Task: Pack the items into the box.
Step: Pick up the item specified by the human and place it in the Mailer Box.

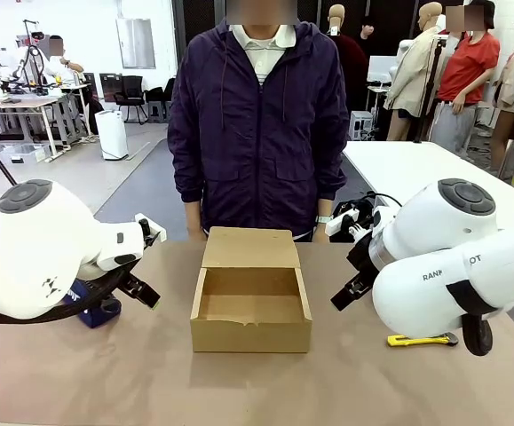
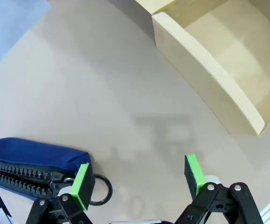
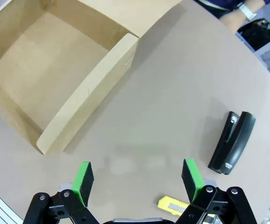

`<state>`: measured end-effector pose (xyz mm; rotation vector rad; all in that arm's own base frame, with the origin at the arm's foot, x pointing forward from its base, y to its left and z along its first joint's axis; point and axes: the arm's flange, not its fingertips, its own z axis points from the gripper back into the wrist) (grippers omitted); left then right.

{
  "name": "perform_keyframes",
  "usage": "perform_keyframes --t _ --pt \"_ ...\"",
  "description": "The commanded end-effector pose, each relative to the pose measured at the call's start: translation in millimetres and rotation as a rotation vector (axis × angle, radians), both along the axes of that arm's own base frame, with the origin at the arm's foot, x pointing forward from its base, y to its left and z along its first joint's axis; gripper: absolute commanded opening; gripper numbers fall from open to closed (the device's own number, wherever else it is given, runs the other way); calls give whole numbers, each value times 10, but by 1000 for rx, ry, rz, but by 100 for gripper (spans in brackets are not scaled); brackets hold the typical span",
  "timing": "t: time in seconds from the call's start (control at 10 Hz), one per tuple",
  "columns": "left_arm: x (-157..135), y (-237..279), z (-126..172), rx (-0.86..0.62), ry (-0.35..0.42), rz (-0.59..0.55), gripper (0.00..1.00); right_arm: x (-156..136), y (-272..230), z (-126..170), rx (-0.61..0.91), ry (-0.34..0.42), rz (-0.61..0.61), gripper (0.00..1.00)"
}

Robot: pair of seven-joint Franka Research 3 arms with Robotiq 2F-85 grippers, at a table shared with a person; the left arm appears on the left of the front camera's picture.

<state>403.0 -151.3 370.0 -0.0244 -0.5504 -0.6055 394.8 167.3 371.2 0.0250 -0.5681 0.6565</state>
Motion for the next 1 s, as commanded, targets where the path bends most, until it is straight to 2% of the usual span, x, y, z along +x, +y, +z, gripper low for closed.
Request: perform_keyframes --t 0.0,0.2,0.3,0.4,0.5,0.6,0.7,0.8,0.9 --pt "-1 0 3 0 -1 0 100 0 -1 0 1 0 0 100" --pt "0 0 0 0 0 0 100 0 0 0 0 0 0 100" --pt "-1 -33 71 -36 139 -59 100 97 -66 101 62 97 -24 100" --pt "4 -77 281 -137 362 45 100 172 -188 304 142 229 -179 100" --pt "-27 -49 501 -237 468 43 100 214 -382 610 381 372 -264 100" --pt "-2 133 737 -391 546 -35 100 207 -525 881 530 513 -366 100" --pt "51 416 967 -576 589 -59 100 172 -774 1116 635 590 -363 100" --pt "90 738 1135 -750 570 -14 100 109 -1122 1338 764 640 -303 100" --pt "107 1210 1288 -904 556 34 100 -34 -1477 1523 898 617 -349 100"
